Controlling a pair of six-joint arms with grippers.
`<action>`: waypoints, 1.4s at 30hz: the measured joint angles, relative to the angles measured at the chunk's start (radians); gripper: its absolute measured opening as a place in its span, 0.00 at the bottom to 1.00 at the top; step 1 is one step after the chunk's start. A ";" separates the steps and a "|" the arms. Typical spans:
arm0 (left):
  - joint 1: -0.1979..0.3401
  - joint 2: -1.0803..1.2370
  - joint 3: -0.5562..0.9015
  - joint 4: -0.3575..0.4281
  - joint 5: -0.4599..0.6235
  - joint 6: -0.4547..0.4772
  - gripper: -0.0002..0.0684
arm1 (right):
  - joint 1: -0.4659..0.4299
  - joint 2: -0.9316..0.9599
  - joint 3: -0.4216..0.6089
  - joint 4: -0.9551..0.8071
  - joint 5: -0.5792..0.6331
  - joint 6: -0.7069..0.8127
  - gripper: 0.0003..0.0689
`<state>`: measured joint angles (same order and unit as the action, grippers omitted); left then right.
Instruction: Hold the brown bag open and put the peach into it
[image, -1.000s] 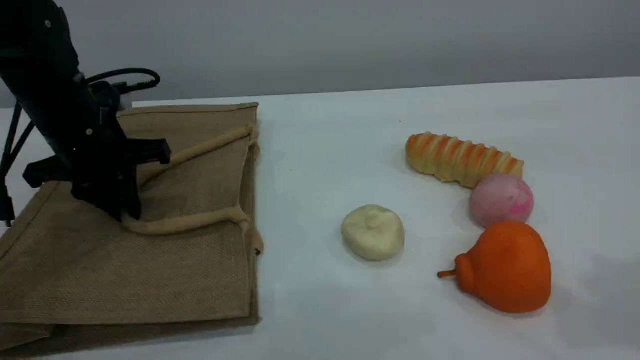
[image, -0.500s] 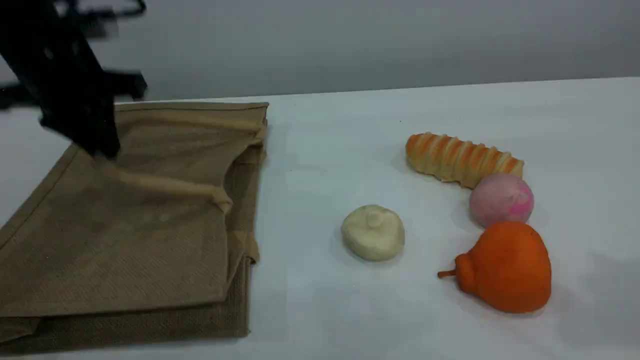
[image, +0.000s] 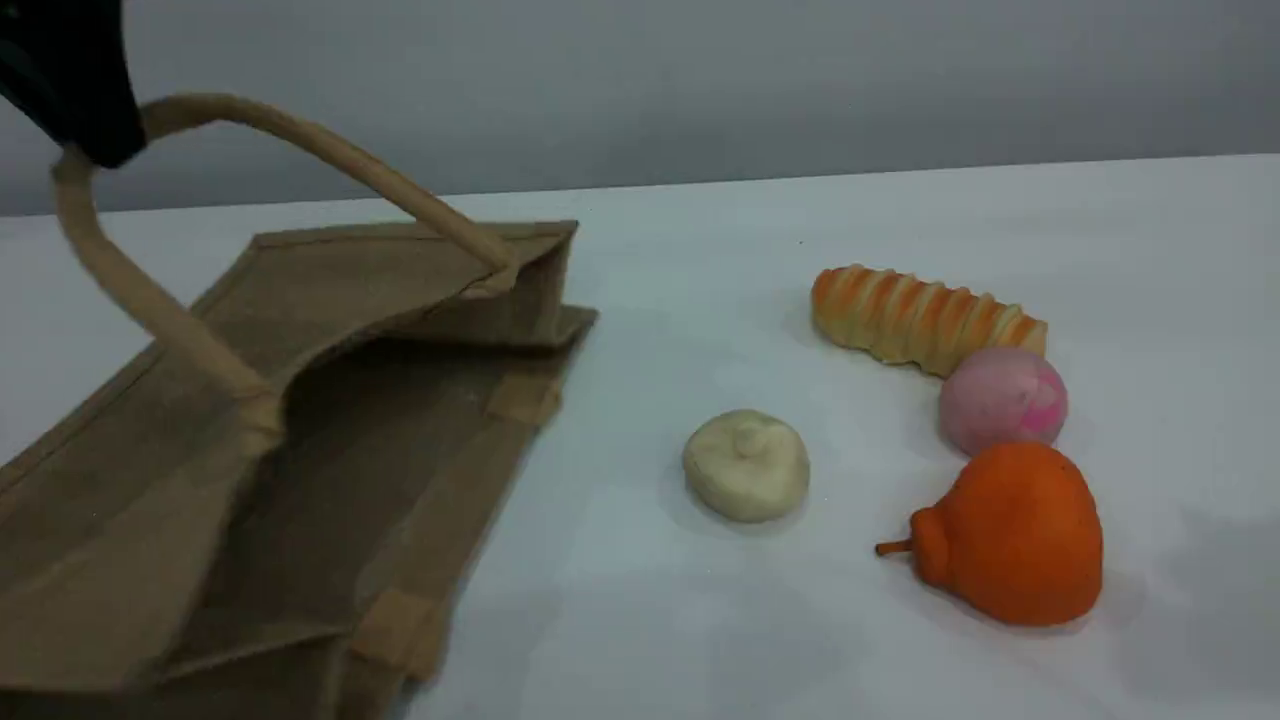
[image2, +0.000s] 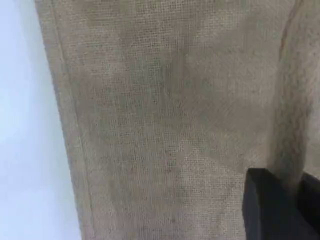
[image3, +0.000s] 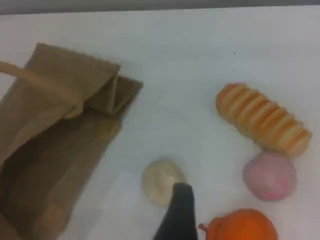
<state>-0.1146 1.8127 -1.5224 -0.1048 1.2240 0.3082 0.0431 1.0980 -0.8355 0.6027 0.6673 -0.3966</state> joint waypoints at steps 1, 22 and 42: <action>0.000 0.000 -0.022 0.000 0.002 0.007 0.14 | 0.000 0.000 0.000 0.000 0.009 0.000 0.85; -0.109 0.000 -0.326 -0.028 0.000 0.209 0.14 | 0.018 0.192 0.000 0.100 0.063 -0.145 0.85; -0.109 0.000 -0.397 -0.322 -0.004 0.456 0.14 | 0.018 0.520 -0.002 0.130 -0.032 -0.163 0.85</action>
<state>-0.2240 1.8125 -1.9192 -0.4267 1.2203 0.7638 0.0609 1.6179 -0.8377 0.7328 0.6352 -0.5600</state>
